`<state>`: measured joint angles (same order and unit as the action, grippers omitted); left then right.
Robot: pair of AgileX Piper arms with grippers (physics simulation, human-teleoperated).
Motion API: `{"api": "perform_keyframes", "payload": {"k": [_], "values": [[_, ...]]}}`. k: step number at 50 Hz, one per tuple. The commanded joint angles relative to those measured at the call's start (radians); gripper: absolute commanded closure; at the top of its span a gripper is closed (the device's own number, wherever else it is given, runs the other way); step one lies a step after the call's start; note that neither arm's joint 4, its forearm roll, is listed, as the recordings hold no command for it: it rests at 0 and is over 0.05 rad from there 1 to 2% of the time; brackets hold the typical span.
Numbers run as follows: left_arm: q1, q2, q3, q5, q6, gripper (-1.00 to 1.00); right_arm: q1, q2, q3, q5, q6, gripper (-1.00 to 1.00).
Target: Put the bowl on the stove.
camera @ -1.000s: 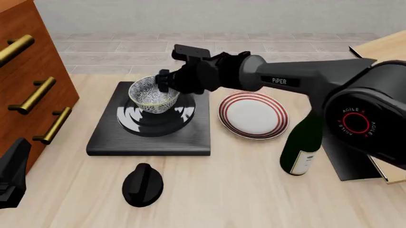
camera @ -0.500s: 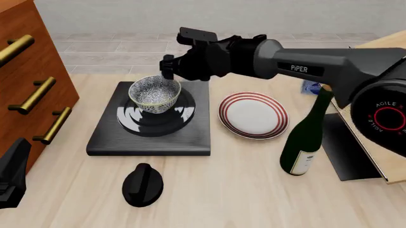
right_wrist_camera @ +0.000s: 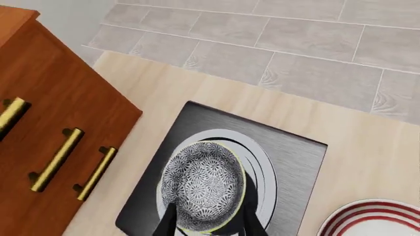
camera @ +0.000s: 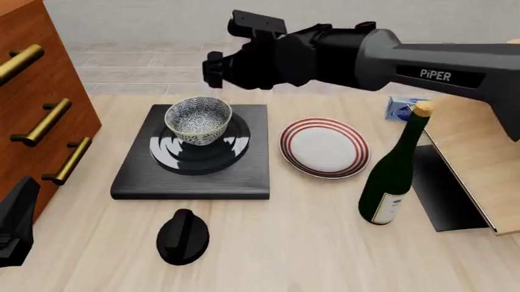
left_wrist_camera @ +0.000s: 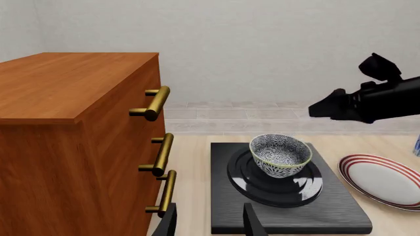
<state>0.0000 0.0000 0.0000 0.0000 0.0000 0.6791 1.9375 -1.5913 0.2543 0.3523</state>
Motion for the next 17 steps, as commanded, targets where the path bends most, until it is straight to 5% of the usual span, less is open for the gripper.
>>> {"api": "perform_keyframes", "payload": {"k": [1,17], "values": [[0.000,0.000,0.000,0.000,0.000,-1.00,0.016,-0.097,0.080,-0.026,-0.017,-1.00],[0.000,0.000,0.000,0.000,0.000,-1.00,0.057,-0.253,0.209,-0.075,-0.010,-1.00]]}}
